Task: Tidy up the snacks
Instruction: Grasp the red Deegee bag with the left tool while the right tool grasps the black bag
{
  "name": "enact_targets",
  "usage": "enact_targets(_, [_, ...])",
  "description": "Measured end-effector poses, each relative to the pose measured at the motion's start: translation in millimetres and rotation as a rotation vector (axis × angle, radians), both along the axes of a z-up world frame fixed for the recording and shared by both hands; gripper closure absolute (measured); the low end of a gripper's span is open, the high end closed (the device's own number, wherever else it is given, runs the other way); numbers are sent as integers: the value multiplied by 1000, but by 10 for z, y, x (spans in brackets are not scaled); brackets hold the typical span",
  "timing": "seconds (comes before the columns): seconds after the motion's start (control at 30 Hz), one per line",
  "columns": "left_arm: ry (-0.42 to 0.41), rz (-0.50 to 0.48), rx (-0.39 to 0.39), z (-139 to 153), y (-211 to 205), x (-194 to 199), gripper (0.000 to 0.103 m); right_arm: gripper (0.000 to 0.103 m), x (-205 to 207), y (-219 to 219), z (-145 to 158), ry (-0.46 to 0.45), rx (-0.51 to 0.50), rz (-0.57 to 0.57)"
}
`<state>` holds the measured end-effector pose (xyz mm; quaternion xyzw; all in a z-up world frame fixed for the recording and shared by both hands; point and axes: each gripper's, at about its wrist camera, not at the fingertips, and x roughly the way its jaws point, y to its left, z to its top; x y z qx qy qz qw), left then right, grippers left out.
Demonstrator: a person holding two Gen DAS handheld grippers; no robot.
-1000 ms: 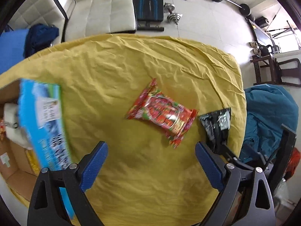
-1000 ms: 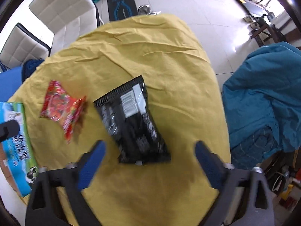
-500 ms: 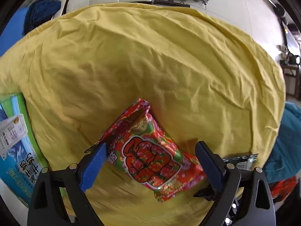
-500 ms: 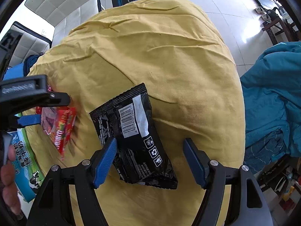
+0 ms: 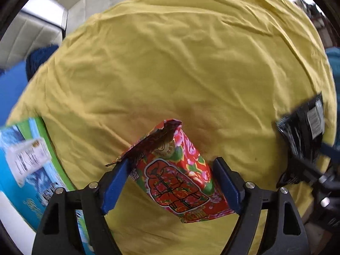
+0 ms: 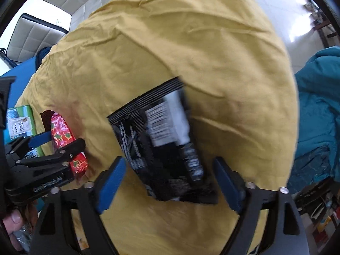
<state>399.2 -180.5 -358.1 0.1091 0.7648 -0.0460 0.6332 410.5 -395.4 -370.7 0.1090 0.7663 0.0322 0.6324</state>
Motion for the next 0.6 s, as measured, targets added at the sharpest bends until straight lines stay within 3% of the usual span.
enact_targets(0.2, [13, 202, -86, 26, 338, 25, 23, 13, -62, 123, -104, -5, -32, 21])
enact_targets(0.53, [74, 399, -232, -37, 896, -200, 23, 15, -230, 499, -180, 4, -98, 65])
enact_targets(0.57, [88, 424, -256, -77, 932, -226, 23, 21, -242, 508, -183, 3, -107, 52])
enact_targets(0.6, [96, 434, -260, -124, 979, -266, 23, 35, -234, 568, -185, 3, -126, 47])
